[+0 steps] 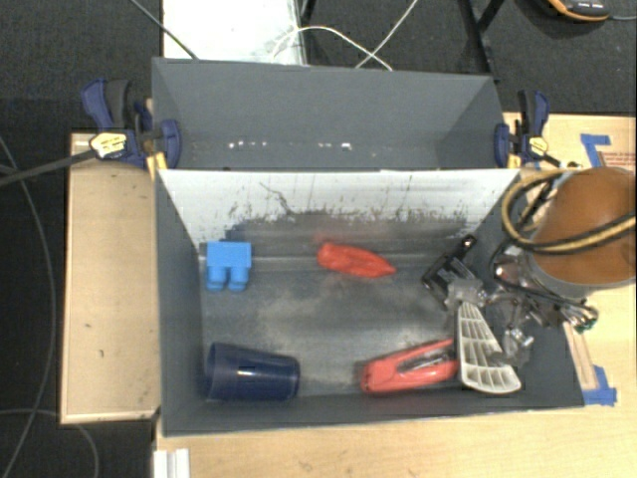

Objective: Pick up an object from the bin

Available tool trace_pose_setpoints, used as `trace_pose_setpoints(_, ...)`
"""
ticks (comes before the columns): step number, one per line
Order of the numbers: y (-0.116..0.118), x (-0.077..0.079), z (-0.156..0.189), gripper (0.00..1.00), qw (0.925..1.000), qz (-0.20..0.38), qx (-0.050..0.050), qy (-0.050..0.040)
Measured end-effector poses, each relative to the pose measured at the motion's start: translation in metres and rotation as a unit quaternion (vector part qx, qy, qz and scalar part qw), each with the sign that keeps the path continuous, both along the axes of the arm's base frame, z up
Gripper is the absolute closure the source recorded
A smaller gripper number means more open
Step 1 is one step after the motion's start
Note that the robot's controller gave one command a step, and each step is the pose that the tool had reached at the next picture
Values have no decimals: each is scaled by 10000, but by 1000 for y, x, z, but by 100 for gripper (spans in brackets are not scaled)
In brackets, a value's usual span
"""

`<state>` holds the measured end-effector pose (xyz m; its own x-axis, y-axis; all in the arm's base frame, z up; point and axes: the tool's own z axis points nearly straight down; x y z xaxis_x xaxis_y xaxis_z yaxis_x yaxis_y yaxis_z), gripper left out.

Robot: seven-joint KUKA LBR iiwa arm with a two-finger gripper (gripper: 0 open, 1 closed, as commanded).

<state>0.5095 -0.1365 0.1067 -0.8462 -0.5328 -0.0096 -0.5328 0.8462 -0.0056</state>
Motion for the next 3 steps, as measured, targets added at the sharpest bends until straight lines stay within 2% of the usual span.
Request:
trace_pose_setpoints(1,-5,26,25,0,9978,664,-15,-32)
trace_pose_setpoints(2,12,37,-6,0,9547,2976,-33,-26)
trace_pose_setpoints(3,16,10,-30,100,9399,3410,-118,-151)
